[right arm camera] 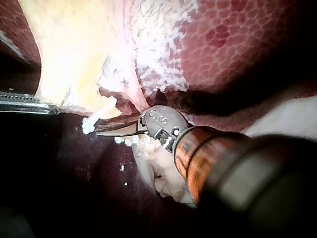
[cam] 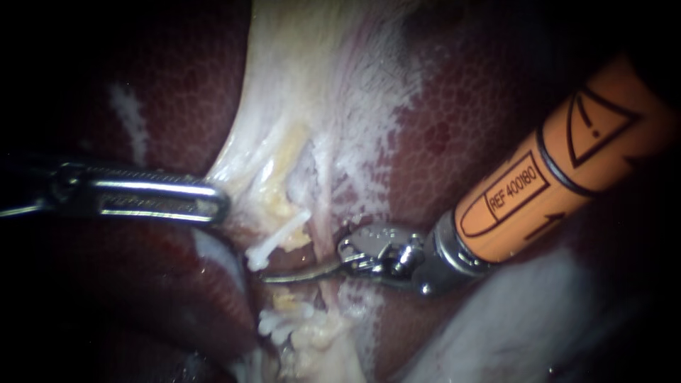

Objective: Go back from the cut left tube

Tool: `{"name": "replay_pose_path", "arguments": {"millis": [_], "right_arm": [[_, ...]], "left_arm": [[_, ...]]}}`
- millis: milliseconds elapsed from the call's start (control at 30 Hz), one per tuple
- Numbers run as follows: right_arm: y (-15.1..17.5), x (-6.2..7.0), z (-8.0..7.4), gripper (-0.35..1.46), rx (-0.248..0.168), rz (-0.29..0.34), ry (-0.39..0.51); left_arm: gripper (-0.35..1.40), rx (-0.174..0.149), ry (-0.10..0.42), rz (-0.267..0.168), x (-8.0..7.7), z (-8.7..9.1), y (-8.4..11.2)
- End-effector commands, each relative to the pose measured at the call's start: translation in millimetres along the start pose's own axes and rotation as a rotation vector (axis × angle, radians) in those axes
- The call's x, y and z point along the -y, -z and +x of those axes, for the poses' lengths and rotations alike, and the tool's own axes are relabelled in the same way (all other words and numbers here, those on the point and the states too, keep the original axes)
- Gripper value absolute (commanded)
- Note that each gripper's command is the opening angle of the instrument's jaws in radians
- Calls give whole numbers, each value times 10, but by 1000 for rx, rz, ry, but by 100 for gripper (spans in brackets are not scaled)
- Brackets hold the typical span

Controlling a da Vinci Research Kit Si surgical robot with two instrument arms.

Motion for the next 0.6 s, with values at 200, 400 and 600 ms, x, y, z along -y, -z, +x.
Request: {"name": "replay_pose_path", "arguments": {"millis": [200,400,600], "right_arm": [[0,0,1,-35,0,0,0],[-1,0,1,-35,0,0,0],[-3,1,-2,-35,7,15,4]], "left_arm": [[-35,0,0,1,0,0,0],[-35,0,0,1,0,0,0],[-35,0,0,1,0,0,0]]}}
